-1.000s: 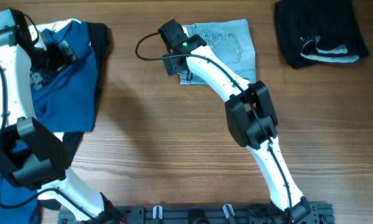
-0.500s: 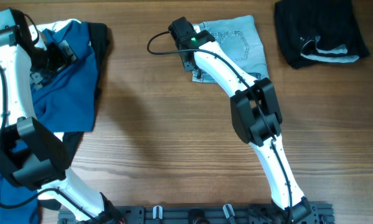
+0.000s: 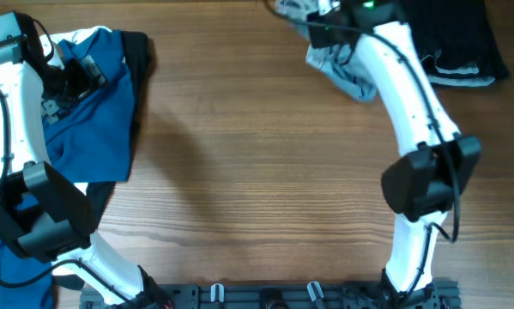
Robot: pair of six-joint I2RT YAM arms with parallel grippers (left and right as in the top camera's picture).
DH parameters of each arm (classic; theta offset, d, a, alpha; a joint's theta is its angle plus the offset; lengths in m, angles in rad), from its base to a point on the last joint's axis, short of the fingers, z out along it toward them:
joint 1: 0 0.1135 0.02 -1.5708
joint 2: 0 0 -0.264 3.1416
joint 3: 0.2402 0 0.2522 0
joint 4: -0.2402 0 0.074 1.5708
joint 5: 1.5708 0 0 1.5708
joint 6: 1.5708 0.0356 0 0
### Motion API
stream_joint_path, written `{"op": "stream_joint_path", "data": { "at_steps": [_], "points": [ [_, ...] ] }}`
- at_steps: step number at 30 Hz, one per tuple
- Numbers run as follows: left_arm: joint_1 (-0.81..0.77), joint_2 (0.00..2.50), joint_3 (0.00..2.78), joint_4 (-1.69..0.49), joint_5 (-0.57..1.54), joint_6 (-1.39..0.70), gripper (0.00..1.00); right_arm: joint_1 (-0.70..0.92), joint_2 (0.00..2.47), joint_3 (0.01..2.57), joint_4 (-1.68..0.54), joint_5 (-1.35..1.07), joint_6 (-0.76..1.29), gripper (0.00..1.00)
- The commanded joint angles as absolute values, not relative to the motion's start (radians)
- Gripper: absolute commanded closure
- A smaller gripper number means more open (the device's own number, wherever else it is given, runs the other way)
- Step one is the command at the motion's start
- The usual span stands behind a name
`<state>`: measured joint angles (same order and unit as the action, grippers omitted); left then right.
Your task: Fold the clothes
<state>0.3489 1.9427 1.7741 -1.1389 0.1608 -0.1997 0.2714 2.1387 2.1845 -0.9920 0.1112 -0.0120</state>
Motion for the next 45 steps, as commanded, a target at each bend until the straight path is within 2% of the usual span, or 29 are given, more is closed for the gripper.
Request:
{"op": "stream_joint_path", "data": {
  "at_steps": [1, 7, 10, 13, 18, 22, 26, 37, 38, 39, 40, 41, 42, 45],
  "points": [
    [0.35, 1.93, 1.785, -1.134, 0.155, -0.187, 0.0, 0.198, 2.048, 2.22, -0.915, 0.103, -0.055, 0.96],
    [0.35, 1.945, 1.785, -1.135, 0.155, -0.188, 0.01, -0.01, 2.028, 2.364, -0.889, 0.116, -0.08, 0.96],
    [0.35, 1.969, 1.785, -1.139, 0.155, -0.188, 0.0, -0.111, 2.033, 2.363, -0.827, 0.157, -0.167, 0.96],
    [0.35, 1.979, 1.785, -1.125, 0.155, -0.188, 0.0, -0.18, 2.051, 2.363, -0.756, 0.191, -0.258, 0.96],
    [0.35, 1.979, 1.785, -1.103, 0.159, -0.187, 0.0, -0.256, 2.172, 2.363, -0.681, 0.19, -0.27, 0.96],
    [0.35, 1.979, 1.785, -1.092, 0.159, -0.188, 0.0, -0.285, 2.272, 2.363, -0.615, 0.191, -0.289, 0.96],
    [0.349, 1.979, 1.785, -1.087, 0.159, -0.188, 0.0, -0.287, 2.351, 2.363, -0.638, 0.15, -0.287, 0.96],
    [0.349, 1.979, 1.785, -1.066, 0.159, -0.188, 0.0, -0.152, 2.384, 2.281, -0.701, 0.085, -0.288, 0.96],
    [0.349, 1.979, 1.785, -1.065, 0.159, -0.188, 0.0, -0.146, 2.399, 2.278, -0.719, 0.085, -0.288, 0.92],
    [0.349, 1.979, 1.785, -1.065, 0.159, -0.188, 0.0, -0.143, 2.411, 2.277, -0.74, 0.088, -0.288, 0.46],
    [0.349, 1.979, 1.785, -1.065, 0.159, -0.188, 0.0, -0.143, 2.413, 2.277, -0.76, 0.093, -0.286, 0.21],
    [0.349, 1.979, 1.785, -1.065, 0.159, -0.188, 0.0, -0.146, 2.408, 2.277, -0.772, 0.102, -0.266, 0.12],
    [0.349, 1.979, 1.785, -1.065, 0.16, -0.188, 0.0, -0.16, 2.389, 2.278, -0.779, 0.095, -0.211, 0.09],
    [0.349, 1.979, 1.785, -1.065, 0.159, -0.187, 0.0, -0.202, 2.294, 2.278, -0.818, -0.135, -0.163, 0.03]
  ]
}}
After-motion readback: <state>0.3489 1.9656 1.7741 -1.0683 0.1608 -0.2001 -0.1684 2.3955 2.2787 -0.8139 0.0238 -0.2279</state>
